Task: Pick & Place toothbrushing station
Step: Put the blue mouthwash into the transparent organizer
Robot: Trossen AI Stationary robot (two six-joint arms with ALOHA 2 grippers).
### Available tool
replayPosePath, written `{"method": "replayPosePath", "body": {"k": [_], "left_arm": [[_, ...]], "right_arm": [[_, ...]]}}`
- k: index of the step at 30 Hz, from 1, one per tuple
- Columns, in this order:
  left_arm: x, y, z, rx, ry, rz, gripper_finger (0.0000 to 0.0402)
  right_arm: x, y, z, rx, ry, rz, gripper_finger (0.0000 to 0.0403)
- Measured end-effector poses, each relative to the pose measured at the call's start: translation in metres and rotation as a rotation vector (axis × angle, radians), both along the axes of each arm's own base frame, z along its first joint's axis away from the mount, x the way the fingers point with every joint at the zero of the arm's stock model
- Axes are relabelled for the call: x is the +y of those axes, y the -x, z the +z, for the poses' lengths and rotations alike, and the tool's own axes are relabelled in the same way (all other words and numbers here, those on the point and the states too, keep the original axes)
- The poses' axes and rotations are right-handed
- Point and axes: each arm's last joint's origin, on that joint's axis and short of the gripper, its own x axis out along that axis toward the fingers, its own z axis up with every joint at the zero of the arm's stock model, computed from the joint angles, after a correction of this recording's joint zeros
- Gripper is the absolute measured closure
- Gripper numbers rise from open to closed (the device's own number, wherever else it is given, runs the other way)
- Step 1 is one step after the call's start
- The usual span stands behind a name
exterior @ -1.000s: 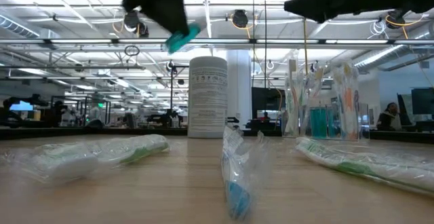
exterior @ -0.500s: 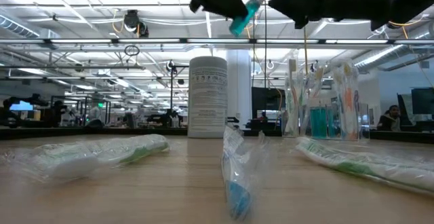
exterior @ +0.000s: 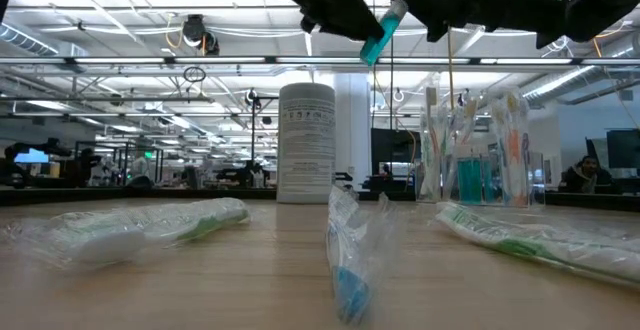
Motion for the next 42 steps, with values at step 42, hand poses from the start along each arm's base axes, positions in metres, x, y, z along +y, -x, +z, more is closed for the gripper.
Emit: {"method": "replayPosePath", "body": {"k": [42], "left_arm": [[0.001, -0.004, 0.012, -0.103, -0.056, -0.051, 0.0297]], "right_arm": [[-0.003, -0.001, 0.001, -0.026, 0.033, -0.016, 0.0309]]}}
